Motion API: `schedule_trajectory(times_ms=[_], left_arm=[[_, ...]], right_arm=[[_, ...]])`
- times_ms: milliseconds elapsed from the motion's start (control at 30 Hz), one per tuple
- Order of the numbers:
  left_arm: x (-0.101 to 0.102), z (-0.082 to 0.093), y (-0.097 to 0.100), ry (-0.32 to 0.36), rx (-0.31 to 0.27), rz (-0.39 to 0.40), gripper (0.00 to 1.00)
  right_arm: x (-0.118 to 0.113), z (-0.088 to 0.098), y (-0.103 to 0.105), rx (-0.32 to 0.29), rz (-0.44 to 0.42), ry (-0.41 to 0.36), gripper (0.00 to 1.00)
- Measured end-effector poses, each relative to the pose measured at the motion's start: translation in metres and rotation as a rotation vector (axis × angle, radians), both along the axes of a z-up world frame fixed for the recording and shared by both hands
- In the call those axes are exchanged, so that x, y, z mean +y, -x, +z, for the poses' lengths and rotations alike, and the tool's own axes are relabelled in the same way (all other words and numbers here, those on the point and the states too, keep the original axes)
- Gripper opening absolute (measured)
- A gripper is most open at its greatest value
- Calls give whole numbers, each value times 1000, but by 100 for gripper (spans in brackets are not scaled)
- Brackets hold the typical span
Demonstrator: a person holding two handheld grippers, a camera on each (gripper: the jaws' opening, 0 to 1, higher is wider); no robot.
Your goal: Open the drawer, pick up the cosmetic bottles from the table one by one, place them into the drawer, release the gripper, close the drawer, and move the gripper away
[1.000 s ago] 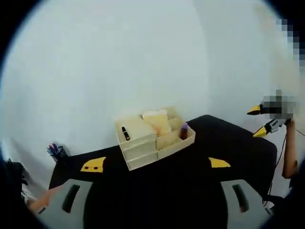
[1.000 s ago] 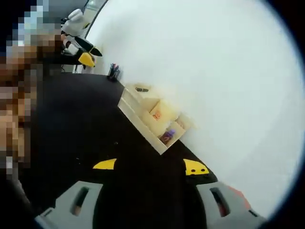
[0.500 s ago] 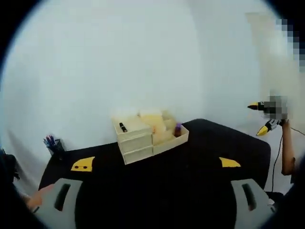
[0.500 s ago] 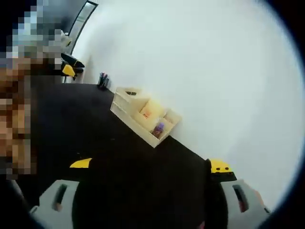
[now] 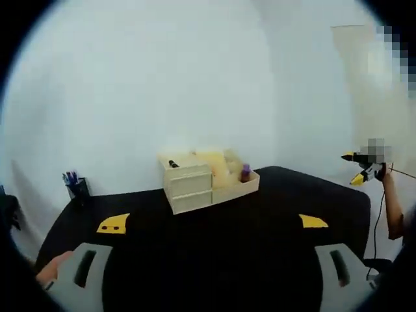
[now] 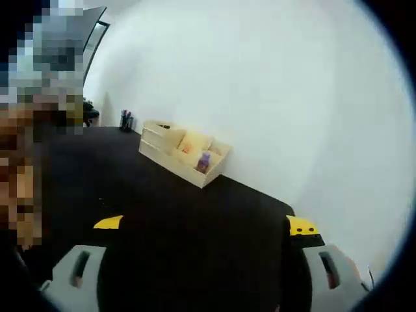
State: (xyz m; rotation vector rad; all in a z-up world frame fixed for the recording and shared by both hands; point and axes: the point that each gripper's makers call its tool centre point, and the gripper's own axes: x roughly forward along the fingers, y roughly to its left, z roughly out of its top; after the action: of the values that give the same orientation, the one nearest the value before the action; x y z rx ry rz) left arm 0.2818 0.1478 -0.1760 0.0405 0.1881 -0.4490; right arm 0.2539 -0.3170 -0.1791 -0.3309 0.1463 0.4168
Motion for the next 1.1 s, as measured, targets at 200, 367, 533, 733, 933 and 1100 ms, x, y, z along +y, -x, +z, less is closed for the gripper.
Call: schedule_trajectory(times_ms=[200, 367, 533, 733, 933, 1100], left_arm=[[-3, -23, 8, -27, -21, -6, 96], [2, -40, 7, 27, -22, 24, 96], [10, -53, 7, 79, -28, 34, 96], [-7, -61, 15, 72, -77, -20, 96], [-9, -67, 12, 133, -90, 4, 96], [-12, -80, 17, 97, -81, -14, 95]], right_arm=[[6, -11, 9, -82, 13, -74, 92], [17, -42, 10, -41, 53, -164, 93], [23, -76, 4, 16, 97, -207, 93], [8, -111, -4, 8, 49, -46, 93], [10, -111, -1, 21, 69, -116, 93], [6, -112, -1, 23, 75, -127, 93]])
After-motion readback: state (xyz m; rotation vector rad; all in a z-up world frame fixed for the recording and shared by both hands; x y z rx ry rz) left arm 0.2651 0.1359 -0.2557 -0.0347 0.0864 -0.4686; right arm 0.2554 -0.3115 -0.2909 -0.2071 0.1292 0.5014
